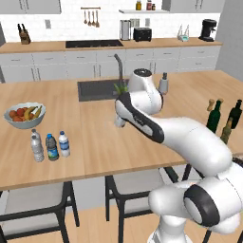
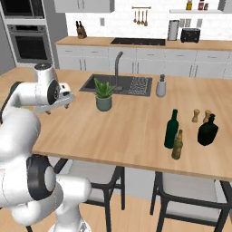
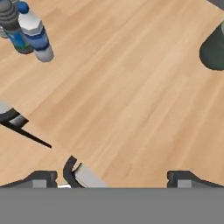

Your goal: Move the plastic bottles in the middle to the plastics group, and the glass bottles in the middle to the glass group.

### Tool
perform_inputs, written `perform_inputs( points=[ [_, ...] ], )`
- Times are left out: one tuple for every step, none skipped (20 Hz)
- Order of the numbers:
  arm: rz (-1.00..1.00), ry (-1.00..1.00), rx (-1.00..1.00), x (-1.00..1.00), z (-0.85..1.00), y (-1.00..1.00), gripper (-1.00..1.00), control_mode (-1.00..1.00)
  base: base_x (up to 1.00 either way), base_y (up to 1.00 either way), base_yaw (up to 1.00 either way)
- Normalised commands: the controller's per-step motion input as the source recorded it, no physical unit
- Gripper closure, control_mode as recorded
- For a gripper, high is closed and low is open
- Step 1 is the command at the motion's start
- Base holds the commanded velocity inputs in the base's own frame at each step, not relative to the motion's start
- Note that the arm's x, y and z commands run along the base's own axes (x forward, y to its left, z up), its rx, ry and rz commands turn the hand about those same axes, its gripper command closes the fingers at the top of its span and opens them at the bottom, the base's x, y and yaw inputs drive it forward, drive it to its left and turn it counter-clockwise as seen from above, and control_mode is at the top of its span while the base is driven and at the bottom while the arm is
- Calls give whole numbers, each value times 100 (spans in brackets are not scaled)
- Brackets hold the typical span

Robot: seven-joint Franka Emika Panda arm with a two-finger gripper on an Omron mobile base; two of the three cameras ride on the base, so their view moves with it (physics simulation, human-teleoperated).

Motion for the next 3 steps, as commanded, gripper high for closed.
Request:
perform_inputs(
  points=[
    [-45, 0, 2, -31, 50, -100, -100, -100, 0, 0, 0],
    [-45, 0, 1, -38, 46, -100, -100, -100, 0, 0, 0],
    [-44, 0, 2, -40, 49, -100, -100, -100, 0, 0, 0]
  ],
)
